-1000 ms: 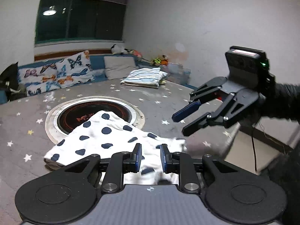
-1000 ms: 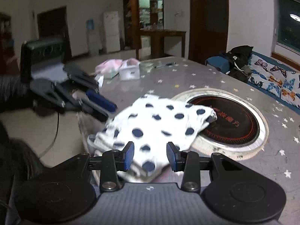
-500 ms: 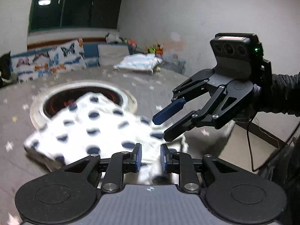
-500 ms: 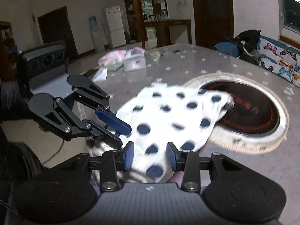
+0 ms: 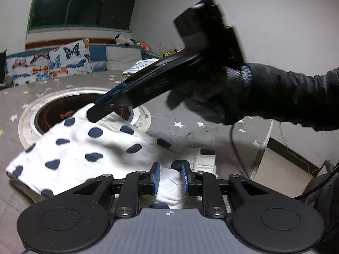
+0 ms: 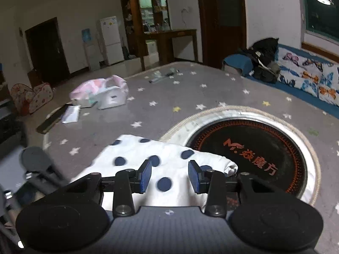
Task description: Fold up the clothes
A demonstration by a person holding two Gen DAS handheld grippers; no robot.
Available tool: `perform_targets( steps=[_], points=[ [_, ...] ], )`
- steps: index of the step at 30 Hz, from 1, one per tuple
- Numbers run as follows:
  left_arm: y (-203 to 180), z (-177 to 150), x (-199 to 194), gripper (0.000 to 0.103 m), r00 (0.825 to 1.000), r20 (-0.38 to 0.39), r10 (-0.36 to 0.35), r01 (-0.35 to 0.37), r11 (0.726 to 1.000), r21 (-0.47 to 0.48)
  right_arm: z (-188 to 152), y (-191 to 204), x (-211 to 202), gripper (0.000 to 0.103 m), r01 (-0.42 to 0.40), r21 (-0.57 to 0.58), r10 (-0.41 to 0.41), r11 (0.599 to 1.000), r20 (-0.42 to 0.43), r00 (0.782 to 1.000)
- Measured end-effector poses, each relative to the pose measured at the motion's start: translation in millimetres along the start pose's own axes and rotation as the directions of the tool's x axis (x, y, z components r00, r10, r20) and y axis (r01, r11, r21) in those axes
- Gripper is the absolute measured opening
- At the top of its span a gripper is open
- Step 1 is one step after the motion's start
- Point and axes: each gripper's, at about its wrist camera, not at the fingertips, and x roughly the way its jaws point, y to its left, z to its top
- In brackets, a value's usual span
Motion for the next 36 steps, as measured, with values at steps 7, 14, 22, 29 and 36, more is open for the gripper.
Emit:
perform_targets(
  steps=[7, 14, 22, 29, 36],
  points=[
    [9.2, -1.1, -4.1, 0.024, 1.000, 0.001, -0.019, 0.019, 0.999, -0.037, -13.4, -34.8, 44.8, 0.038, 0.052, 0.092, -0.045, 0.994, -0.081, 0.996],
    [37.1, 26.3, -25.1, 0.028, 0.987, 0.104, 0.121, -0.117, 0.992, -0.043, 1.4, -34.4, 32.8, 0.038, 0.044, 0.073, -0.042, 0.996, -0.023, 0.999],
    [106.4, 28.0, -13.7, 0.026, 0.953, 0.001, 0.301, -0.289, 0.915, -0.281, 0.9, -48.5, 52.0, 0.038, 0.056, 0.143, -0.051, 0.988, -0.041, 0.998],
    [121.3, 12.9, -26.8, 0.023, 0.932, -0.033, 0.360, -0.351, 0.878, -0.325, 0.6, -52.7, 55.2, 0.037, 0.055, 0.157, -0.051, 0.986, -0.030, 0.998],
    [118.3, 11.6, -30.7, 0.023, 0.924, -0.039, 0.381, -0.374, 0.872, -0.316, 0.0, -54.1, 59.1, 0.035, 0.073, 0.154, -0.068, 0.985, -0.041, 0.997]
  ],
)
